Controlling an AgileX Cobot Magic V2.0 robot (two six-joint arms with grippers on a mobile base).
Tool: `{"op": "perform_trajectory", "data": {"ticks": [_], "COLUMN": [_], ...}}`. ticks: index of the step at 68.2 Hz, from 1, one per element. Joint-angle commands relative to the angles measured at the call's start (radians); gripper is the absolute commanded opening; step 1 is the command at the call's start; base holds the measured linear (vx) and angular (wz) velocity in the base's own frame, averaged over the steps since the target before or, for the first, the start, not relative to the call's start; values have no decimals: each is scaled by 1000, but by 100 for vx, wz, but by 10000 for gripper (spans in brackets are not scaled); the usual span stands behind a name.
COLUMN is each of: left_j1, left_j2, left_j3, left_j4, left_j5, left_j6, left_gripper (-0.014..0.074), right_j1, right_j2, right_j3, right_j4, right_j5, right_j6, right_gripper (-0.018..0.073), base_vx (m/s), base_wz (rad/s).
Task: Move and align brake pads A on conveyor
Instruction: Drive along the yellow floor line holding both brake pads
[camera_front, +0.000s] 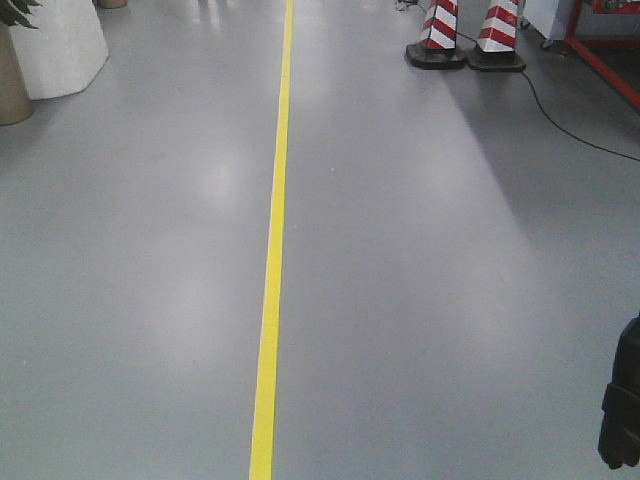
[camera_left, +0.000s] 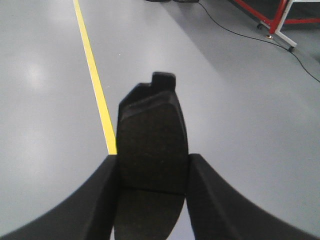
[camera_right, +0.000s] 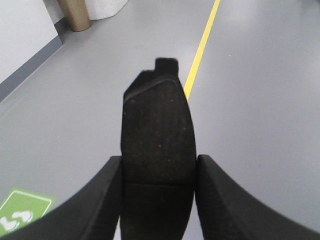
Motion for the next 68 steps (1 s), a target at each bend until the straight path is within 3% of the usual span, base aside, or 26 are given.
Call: {"op": "perform_trajectory", "data": {"ticks": [1, 68], "left_j1": [-4, -4], "left_j2": [9, 9], "left_j3": [-29, -29], "left_j4": [1, 1], "left_j5": [-92, -92], "left_j6": [-5, -5], "left_gripper": [-6, -6], "right_j1": [-1, -1], "right_j2": [5, 5], "right_j3": [-31, -31], "right_j4": [-22, -22], "right_j5": [-87, -73], "right_j6": [-8, -8], "right_gripper": [-4, -4], "base_vx": [58, 66], "base_wz": [3, 5]}}
